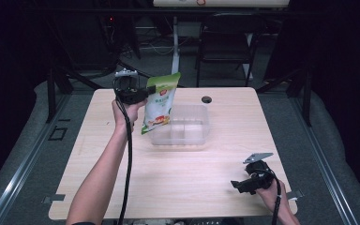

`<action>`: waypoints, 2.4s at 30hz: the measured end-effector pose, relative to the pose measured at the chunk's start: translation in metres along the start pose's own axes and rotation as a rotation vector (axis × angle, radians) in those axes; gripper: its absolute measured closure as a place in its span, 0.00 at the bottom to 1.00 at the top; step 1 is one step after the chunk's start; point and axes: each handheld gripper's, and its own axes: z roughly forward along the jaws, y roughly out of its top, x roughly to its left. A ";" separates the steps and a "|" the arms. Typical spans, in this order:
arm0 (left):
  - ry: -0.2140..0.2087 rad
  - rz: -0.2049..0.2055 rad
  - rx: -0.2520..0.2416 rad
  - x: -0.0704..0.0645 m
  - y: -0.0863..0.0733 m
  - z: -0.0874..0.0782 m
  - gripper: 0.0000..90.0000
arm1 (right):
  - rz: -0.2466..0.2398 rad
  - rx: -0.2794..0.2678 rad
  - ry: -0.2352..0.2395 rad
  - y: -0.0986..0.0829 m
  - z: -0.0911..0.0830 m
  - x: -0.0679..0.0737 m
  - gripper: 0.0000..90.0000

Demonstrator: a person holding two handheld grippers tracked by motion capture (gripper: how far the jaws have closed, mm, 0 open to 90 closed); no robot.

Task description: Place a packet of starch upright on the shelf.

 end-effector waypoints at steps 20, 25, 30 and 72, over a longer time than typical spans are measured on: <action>-0.033 -0.105 -0.129 0.013 -0.036 0.018 0.99 | -0.002 -0.004 0.007 0.000 0.000 0.000 0.08; -0.009 -0.103 -0.093 0.014 -0.044 0.021 0.99 | -0.002 -0.004 0.007 0.000 0.000 0.000 0.08; 0.023 -0.052 -0.050 0.010 -0.041 0.022 0.98 | 0.000 -0.009 0.018 0.000 0.001 0.001 0.08; 0.076 0.146 0.197 -0.003 -0.015 0.061 1.00 | -0.021 0.007 0.036 0.000 0.001 0.002 0.09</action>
